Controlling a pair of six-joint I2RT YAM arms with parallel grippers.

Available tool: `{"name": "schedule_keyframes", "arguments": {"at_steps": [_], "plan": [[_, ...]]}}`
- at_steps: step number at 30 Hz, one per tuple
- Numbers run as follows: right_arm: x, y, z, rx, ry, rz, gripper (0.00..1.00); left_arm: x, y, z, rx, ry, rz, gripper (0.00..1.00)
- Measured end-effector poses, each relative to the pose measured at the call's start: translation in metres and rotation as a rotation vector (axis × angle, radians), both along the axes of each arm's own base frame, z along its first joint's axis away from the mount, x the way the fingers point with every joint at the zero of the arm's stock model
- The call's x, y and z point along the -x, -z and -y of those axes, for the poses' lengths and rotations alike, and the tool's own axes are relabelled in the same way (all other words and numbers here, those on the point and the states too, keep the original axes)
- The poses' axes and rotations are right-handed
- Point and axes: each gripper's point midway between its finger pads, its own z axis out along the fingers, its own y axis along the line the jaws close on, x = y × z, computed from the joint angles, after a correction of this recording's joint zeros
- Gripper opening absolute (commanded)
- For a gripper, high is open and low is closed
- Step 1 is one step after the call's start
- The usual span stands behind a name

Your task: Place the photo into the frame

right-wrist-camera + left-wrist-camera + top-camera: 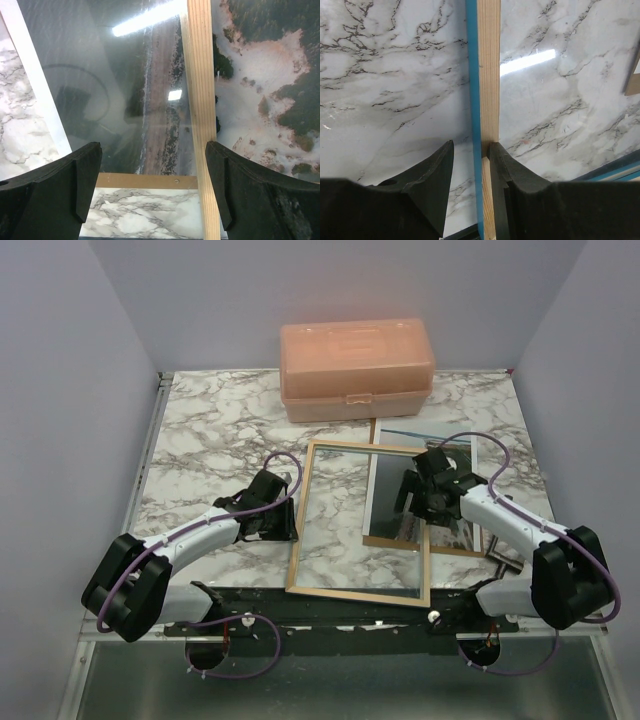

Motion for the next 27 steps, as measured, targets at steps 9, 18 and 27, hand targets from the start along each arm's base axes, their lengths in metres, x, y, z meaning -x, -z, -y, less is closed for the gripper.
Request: {"name": "schedule_keyframes", "arguments": {"at_steps": [9,18,27], "plan": [[-0.003,0.002,-0.005,-0.02,-0.012,0.001,0.92,0.0,0.0,0.0,0.0,0.0,0.0,0.36],[-0.007,0.003,-0.012,-0.055,-0.042,0.007,0.92,0.0,0.0,0.0,0.0,0.0,0.0,0.36],[-0.009,0.007,-0.014,-0.081,-0.047,0.016,0.92,-0.001,0.0,-0.001,-0.003,0.0,0.003,0.36]]}}
